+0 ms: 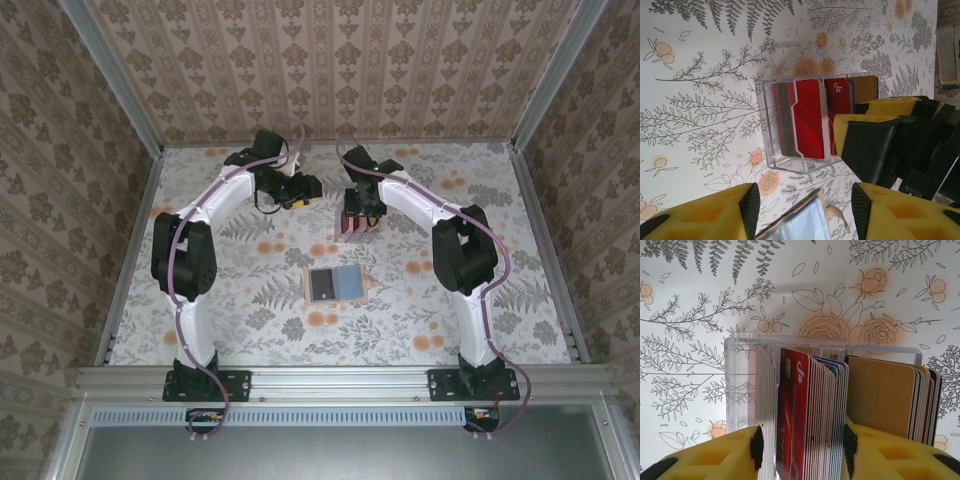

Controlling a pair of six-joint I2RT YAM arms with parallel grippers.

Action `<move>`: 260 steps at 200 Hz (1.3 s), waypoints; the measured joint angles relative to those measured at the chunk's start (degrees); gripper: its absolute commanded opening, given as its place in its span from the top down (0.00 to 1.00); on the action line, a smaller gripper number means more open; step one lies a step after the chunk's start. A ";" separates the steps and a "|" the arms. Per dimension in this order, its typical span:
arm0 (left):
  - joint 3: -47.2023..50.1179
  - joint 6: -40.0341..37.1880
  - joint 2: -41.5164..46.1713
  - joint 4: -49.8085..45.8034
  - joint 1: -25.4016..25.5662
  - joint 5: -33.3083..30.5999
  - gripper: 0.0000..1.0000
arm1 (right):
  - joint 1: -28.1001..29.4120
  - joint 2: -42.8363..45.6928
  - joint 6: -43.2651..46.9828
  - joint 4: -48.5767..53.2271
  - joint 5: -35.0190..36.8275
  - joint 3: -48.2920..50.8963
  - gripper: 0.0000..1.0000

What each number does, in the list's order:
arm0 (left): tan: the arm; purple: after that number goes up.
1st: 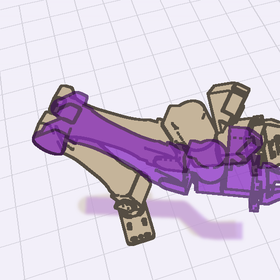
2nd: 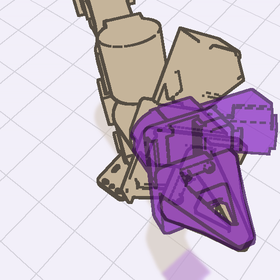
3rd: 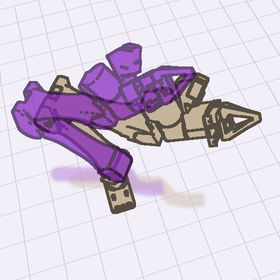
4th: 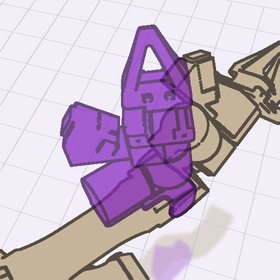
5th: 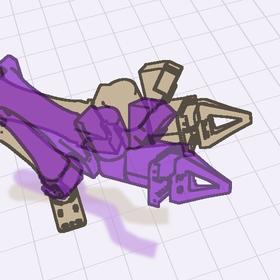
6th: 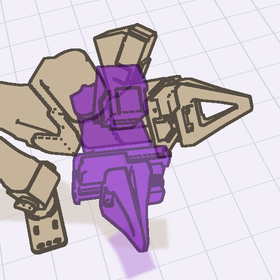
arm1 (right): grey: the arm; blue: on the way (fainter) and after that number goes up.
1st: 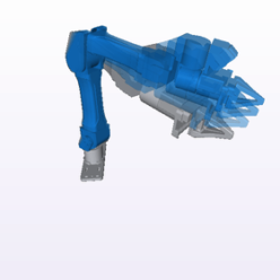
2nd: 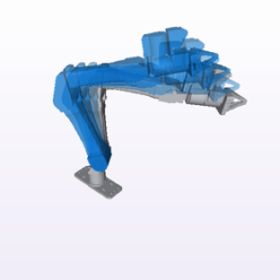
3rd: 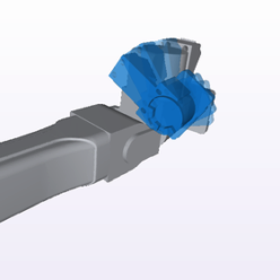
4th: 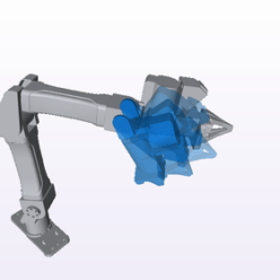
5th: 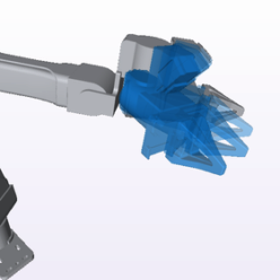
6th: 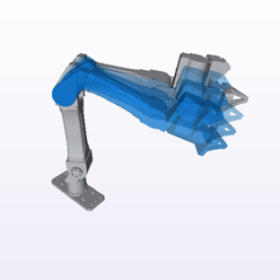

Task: Put the credit cards into the card holder
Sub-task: Pick up the credit card from the storage box.

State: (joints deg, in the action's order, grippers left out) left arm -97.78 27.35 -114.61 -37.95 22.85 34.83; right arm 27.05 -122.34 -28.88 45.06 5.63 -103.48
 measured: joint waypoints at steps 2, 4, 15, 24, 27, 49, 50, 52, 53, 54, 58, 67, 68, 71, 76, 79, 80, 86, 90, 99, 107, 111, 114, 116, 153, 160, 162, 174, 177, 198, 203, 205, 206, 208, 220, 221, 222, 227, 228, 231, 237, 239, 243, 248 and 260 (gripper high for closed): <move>0.00 0.00 0.00 0.00 0.00 0.00 0.46 | 0.02 0.00 -0.02 0.00 0.00 0.00 0.50; 0.00 0.00 0.00 0.00 0.00 0.02 0.46 | 0.02 0.00 -0.02 0.00 0.00 0.00 0.50; 0.00 0.00 0.00 0.00 0.00 0.15 0.46 | 0.02 0.00 -0.04 -0.02 -0.15 0.00 0.50; 0.00 0.00 0.00 0.00 0.00 0.17 0.46 | 0.02 0.00 -0.28 -0.09 -0.76 0.00 0.50; 0.00 0.00 0.00 -0.02 0.00 0.17 0.46 | 0.00 -0.02 -0.42 -0.13 -1.07 0.00 0.50; 0.00 0.00 0.00 -0.02 0.00 0.35 0.46 | 0.00 0.00 -1.64 -1.62 -4.09 0.15 0.50; 0.00 0.00 0.00 0.00 0.00 0.37 0.46 | 0.02 0.00 -1.75 -1.75 -4.20 0.17 0.50; 0.00 0.00 0.00 0.00 0.00 0.37 0.46 | 0.02 0.00 -1.79 -1.84 -4.39 0.17 0.50; 0.00 0.00 0.00 0.00 0.00 0.37 0.46 | 0.02 0.00 -1.81 -1.90 -4.44 0.20 0.50; 0.00 0.00 0.00 0.00 0.00 0.37 0.46 | 0.02 -0.02 -1.88 -2.01 -4.61 0.20 0.50; 0.00 0.00 0.00 0.00 0.00 0.37 0.46 | 0.02 0.00 -2.10 -2.23 -5.05 0.24 0.50; 0.00 0.00 0.00 0.00 0.00 0.37 0.46 | 0.00 0.00 -2.60 -2.91 -6.05 0.35 0.50; 0.00 0.00 0.00 -0.02 0.00 0.37 0.46 | 0.00 0.00 -2.67 -2.97 -6.12 0.37 0.50; 0.00 0.00 0.00 0.00 0.00 0.37 0.46 | 0.00 0.00 -2.78 -3.19 -6.36 0.44 0.50; 0.00 0.00 0.00 -0.02 -0.02 0.37 0.46 | 0.00 0.00 -2.91 -3.58 -6.73 0.59 0.50; 0.00 0.00 0.00 0.00 -0.02 0.37 0.46 | 0.00 0.00 -3.02 -3.82 -6.97 0.72 0.50; 0.00 0.00 0.00 0.00 -0.02 0.37 0.46 | 0.00 0.00 -3.02 -3.98 -7.02 0.76 0.50; 0.00 0.00 0.00 0.00 -0.02 0.37 0.46 | 0.00 0.00 -3.15 -4.42 -7.45 0.98 0.50; 0.00 0.00 0.00 -0.02 -0.02 0.37 0.46 | 0.00 0.00 -3.28 -4.76 -7.78 1.14 0.50; 0.00 0.00 0.00 -0.02 0.00 0.37 0.45 | -0.04 0.00 -3.48 -5.25 -8.28 1.55 0.50; 0.00 0.00 0.00 0.00 -0.02 0.37 0.46 | -0.13 0.00 -3.52 -5.38 -8.63 1.70 0.50; 0.00 0.00 0.00 0.00 -0.02 0.37 0.46 | -0.15 0.00 -3.52 -5.40 -8.70 1.75 0.50; 0.00 0.00 0.00 0.00 -0.02 0.37 0.46 | -0.17 0.00 -3.52 -5.40 -8.74 1.77 0.50; 0.00 0.00 0.00 0.00 -0.02 0.37 0.46 | -0.17 0.00 -3.52 -5.40 -8.74 1.79 0.50; 0.00 0.00 0.00 0.00 -0.02 0.37 0.46 | -0.26 -0.02 -3.21 -4.94 -8.15 1.88 0.50; 0.00 0.00 0.00 -0.02 -0.02 0.37 0.46 | -0.26 -0.02 -3.19 -4.94 -8.02 1.88 0.50; 0.00 0.00 0.00 0.00 -0.02 0.37 0.46 | -0.26 -0.02 -3.17 -4.94 -8.00 1.88 0.50; 0.00 0.00 0.00 -0.02 -0.02 0.37 0.46 | -0.26 -0.09 -3.02 -4.94 -8.00 1.88 0.50; 0.00 0.00 0.00 0.00 -0.02 0.39 0.46 | -0.26 -0.11 -2.99 -4.96 -8.00 1.88 0.50; 0.00 0.00 0.00 0.00 -0.02 0.37 0.45 | -0.26 -0.39 -2.82 -5.05 -8.41 1.86 0.50; 0.00 0.00 0.00 0.00 -0.02 0.37 0.45 | -0.26 -0.42 -2.80 -5.09 -8.68 1.88 0.50; 0.00 0.00 0.00 -0.02 -0.02 0.37 0.45 | -0.26 -0.42 -2.80 -5.09 -8.72 1.88 0.50; 0.00 0.00 0.00 -0.02 -0.02 0.37 0.45 | -0.26 -0.44 -2.80 -5.09 -8.76 1.88 0.50; 0.00 0.00 0.00 0.00 -0.02 0.37 0.45 | -0.26 -0.48 -2.78 -5.14 -8.92 1.88 0.50; 0.00 0.00 0.00 -0.02 -0.02 0.37 0.45 | -0.26 -0.52 -2.78 -5.27 -9.33 1.95 0.50; 0.00 0.00 0.00 0.00 -0.02 0.37 0.45 | -0.26 -0.52 -2.78 -5.33 -9.35 1.97 0.50; 0.00 0.00 0.00 0.00 -0.02 0.37 0.45 | -0.26 -0.52 -2.78 -5.38 -9.40 1.99 0.50; 0.00 0.00 0.00 -0.02 -0.02 0.37 0.45 | -0.26 -0.52 -2.80 -5.51 -9.55 2.10 0.50; 0.00 0.00 0.00 -0.02 -0.02 0.37 0.45 | -0.26 -0.52 -2.80 -5.55 -9.57 2.10 0.50; 0.00 0.00 0.00 -0.02 -0.02 0.37 0.45 | -0.26 -0.52 -2.80 -5.68 -9.64 2.19 0.50; 0.00 0.00 0.00 0.00 -0.02 0.37 0.45 | -0.26 -0.52 -2.80 -6.03 -9.79 2.40 0.50; 0.00 0.00 0.00 0.00 -0.02 0.37 0.45 | -0.26 -0.52 -2.80 -6.10 -9.86 2.51 0.50; 0.00 0.00 0.00 -0.02 -0.02 0.37 0.45 | -0.26 -0.52 -2.80 -6.32 -9.94 2.71 0.50; 0.00 0.00 0.00 -0.02 -0.02 0.37 0.45 | -0.26 -0.50 -2.80 -6.56 -10.01 2.86 0.50; 0.00 0.00 0.00 -0.02 -0.02 0.37 0.45 | -0.35 -0.17 -2.80 -7.19 -10.19 3.41 0.50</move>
State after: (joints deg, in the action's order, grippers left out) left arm -97.78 27.35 -114.61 -37.98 22.83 35.20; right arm 26.70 -122.52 -31.68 37.87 -4.56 -100.07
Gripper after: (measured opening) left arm 0.547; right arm 0.498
